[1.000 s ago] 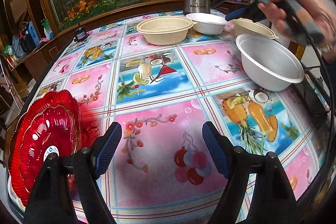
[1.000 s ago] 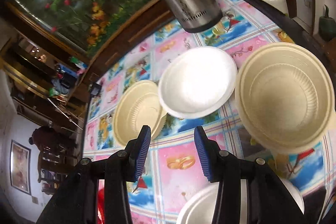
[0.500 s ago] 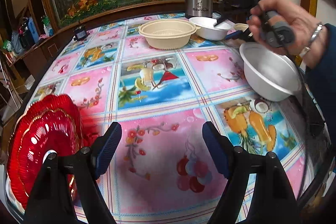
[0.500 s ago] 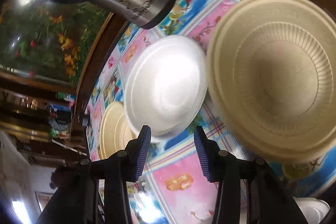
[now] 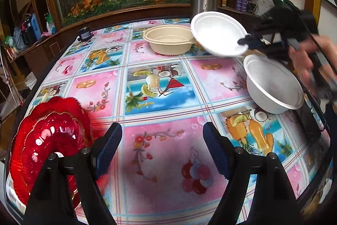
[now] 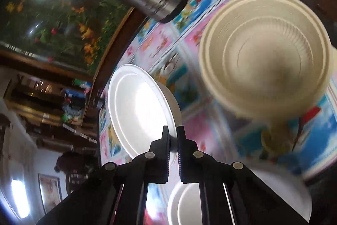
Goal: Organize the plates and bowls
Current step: 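Move the right tool to a white paper plate and grasp its rim, then lift the white paper plate with the right tool over the red plates, then lower the white plate onto the red plates and open the right tool, then grasp the rim of a beige paper bowl with the right tool, then lift the beige bowl with the right tool and carry it over the stack, then lower the beige bowl onto the white plate and open the right tool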
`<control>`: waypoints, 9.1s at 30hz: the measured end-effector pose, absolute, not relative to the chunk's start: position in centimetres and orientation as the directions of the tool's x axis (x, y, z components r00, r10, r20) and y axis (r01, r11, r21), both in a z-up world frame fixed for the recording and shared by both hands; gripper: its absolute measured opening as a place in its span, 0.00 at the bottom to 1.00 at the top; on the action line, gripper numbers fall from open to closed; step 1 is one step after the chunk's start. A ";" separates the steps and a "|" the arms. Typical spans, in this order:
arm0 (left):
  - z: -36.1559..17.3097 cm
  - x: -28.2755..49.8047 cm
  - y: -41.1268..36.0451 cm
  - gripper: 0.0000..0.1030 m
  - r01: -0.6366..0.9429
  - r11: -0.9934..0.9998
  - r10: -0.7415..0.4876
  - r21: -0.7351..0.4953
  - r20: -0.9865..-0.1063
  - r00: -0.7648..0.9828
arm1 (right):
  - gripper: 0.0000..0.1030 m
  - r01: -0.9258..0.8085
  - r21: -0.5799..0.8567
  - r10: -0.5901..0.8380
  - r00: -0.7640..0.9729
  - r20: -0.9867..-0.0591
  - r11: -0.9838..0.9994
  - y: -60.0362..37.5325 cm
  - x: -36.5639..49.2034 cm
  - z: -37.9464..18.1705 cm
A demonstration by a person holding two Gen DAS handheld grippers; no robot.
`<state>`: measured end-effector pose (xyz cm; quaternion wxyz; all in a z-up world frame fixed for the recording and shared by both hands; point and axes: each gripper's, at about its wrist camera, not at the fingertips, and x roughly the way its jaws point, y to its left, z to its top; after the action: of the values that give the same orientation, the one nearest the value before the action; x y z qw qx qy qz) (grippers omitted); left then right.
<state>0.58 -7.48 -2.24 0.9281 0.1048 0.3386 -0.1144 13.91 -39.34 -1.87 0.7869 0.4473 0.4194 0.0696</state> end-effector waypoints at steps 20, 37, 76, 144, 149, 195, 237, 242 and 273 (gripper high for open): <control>-2.2 6.5 -4.7 0.42 0.187 0.982 -0.126 0.006 -0.720 0.682 | 0.13 -0.190 0.433 0.471 0.426 -0.772 0.881 -22.7 9.4 -0.6; -2.8 4.4 -5.8 0.21 0.231 0.973 -0.153 0.016 -0.704 0.694 | 0.11 -0.204 0.341 0.393 0.587 -0.707 0.918 -22.9 6.5 -0.5; -1.3 -1.8 11.6 0.21 -0.101 0.993 0.045 -0.054 -0.629 0.776 | 0.11 -0.486 0.312 0.554 0.507 -0.661 0.817 -4.9 4.2 3.1; 0.9 -0.7 0.6 0.23 0.194 0.981 -0.157 -0.012 -0.635 0.756 | 0.19 0.298 0.649 0.415 0.570 -0.709 0.700 -29.2 24.0 -2.4; 0.4 -0.2 -0.2 0.29 0.216 0.976 -0.171 -0.012 -0.652 0.739 | 0.16 0.198 0.600 0.422 0.544 -0.725 0.776 -28.9 22.4 -0.9; -4.0 2.9 -3.6 0.28 0.267 0.937 -0.334 -0.223 -0.792 0.510 | 0.19 -0.241 0.479 0.535 0.434 -0.725 0.844 -26.0 6.3 -0.4; -0.9 0.2 -2.8 0.26 0.269 0.955 -0.274 -0.122 -0.709 0.650 | 0.12 -0.214 0.633 0.639 0.506 -0.579 0.744 -25.9 0.7 -0.7; 0.1 -0.5 -0.5 0.26 0.231 0.964 -0.257 -0.131 -0.685 0.682 | 0.12 -0.256 0.633 0.663 0.487 -0.568 0.730 -23.8 1.1 0.6; -0.5 -0.9 13.8 0.26 -0.080 0.974 -0.085 -0.211 -0.672 0.735 | 0.11 -0.345 0.661 0.745 0.271 -0.609 0.666 -6.6 7.7 1.0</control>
<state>-0.95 13.76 -0.51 0.9246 -0.1133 0.3638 -0.0014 7.73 -6.58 1.01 0.7707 0.2045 0.4889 0.3538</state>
